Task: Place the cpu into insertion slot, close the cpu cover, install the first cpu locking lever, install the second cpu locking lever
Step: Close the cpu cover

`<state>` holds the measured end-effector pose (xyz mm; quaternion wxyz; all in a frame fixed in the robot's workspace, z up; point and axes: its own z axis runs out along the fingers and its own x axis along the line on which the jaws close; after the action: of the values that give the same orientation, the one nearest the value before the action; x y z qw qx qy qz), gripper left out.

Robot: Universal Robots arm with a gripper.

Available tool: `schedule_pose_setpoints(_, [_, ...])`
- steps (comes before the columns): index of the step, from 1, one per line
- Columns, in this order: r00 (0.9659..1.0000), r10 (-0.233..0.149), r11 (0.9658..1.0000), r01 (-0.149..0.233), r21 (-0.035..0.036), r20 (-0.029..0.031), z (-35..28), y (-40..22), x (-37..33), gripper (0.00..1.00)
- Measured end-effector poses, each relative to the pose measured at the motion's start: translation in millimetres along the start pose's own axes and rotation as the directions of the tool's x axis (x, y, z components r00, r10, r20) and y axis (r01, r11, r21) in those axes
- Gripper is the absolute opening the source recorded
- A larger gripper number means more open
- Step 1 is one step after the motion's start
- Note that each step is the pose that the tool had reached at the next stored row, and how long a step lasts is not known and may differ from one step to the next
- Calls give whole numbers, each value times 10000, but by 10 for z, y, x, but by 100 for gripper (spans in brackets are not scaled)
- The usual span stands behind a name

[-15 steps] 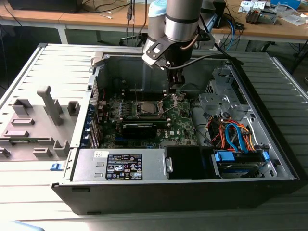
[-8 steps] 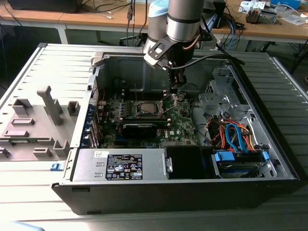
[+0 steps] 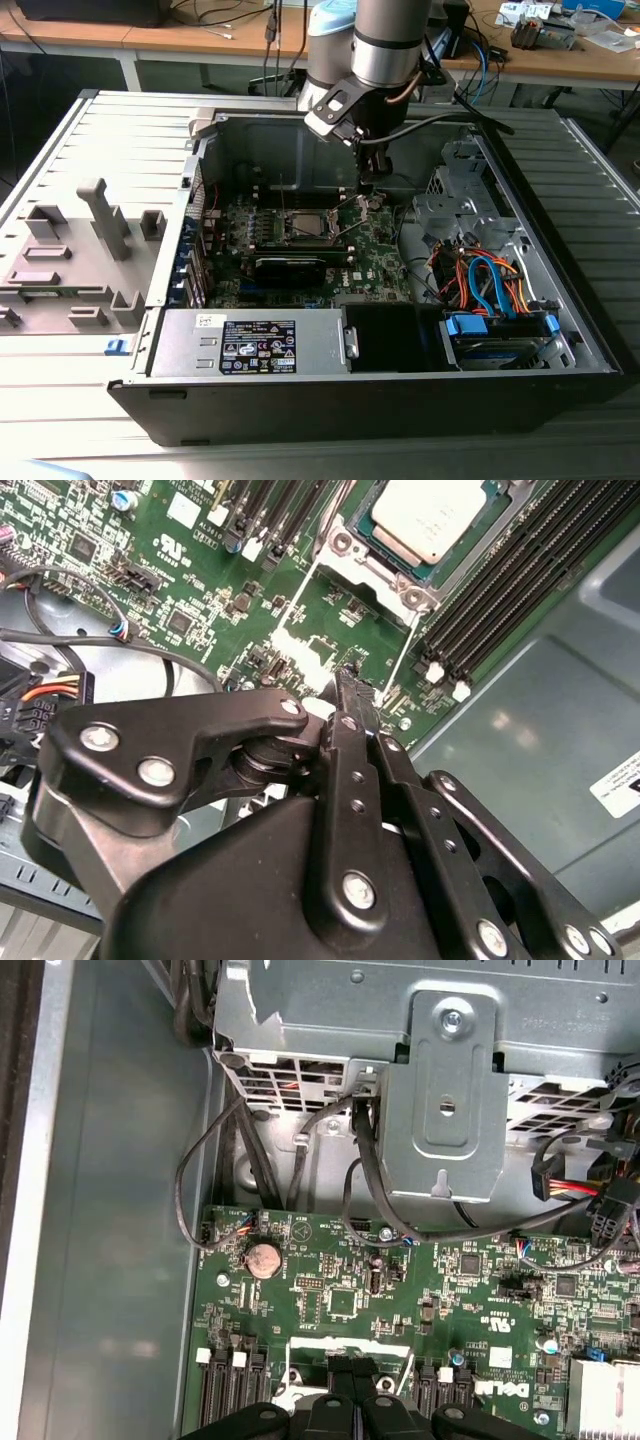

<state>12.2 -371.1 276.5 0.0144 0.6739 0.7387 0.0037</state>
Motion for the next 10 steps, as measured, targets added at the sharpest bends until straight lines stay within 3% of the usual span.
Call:
schedule_pose_setpoints(6, [10000,-1,10000,1,0,0,1,33,-3,11])
schedule_pose_setpoints(10, [10000,1,10000,-1,-1,0,3,91,-8,11])
